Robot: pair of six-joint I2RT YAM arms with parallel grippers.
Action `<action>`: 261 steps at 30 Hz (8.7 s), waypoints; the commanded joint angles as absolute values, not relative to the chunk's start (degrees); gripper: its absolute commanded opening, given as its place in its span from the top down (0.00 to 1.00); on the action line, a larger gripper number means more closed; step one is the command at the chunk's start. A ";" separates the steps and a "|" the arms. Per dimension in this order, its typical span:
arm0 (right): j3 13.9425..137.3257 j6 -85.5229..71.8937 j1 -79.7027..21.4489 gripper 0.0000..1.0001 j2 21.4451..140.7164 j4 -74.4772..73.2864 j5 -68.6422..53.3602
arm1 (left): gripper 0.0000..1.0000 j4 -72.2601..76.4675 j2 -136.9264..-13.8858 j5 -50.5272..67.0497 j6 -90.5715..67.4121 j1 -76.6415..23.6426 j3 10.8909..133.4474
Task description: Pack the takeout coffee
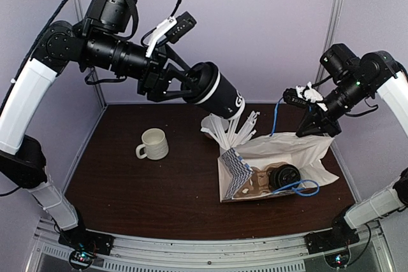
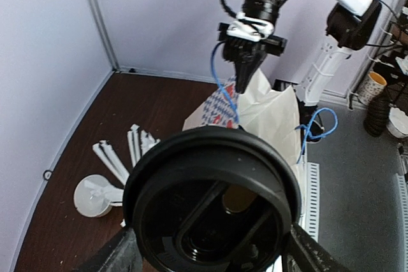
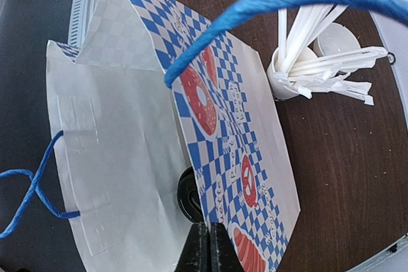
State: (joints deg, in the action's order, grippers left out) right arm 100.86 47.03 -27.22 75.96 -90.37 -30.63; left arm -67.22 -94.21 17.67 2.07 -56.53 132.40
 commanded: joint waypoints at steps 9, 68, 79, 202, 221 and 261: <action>99.04 45.00 -26.73 1.00 74.65 -95.00 -44.73 | 0.48 -66.22 -102.22 7.80 6.66 -76.06 133.79; 86.69 49.11 -28.51 1.00 64.04 -98.45 -52.28 | 0.49 -60.73 -128.39 -35.37 28.40 -89.24 128.73; 87.33 49.22 -29.08 1.00 64.86 -98.28 -51.34 | 0.49 -60.52 -130.12 -35.07 28.40 -87.32 127.70; 90.61 45.97 -27.33 1.00 67.49 -96.94 -48.60 | 0.54 -43.00 -122.66 -23.34 30.56 -81.08 114.77; 90.85 45.09 -27.08 0.90 67.44 -95.32 -43.82 | 0.54 -43.76 -128.38 -19.52 29.68 -78.80 119.19; 84.49 36.59 14.28 0.41 91.53 -68.72 -42.38 | 0.54 -67.61 -141.15 2.68 18.41 -72.69 143.76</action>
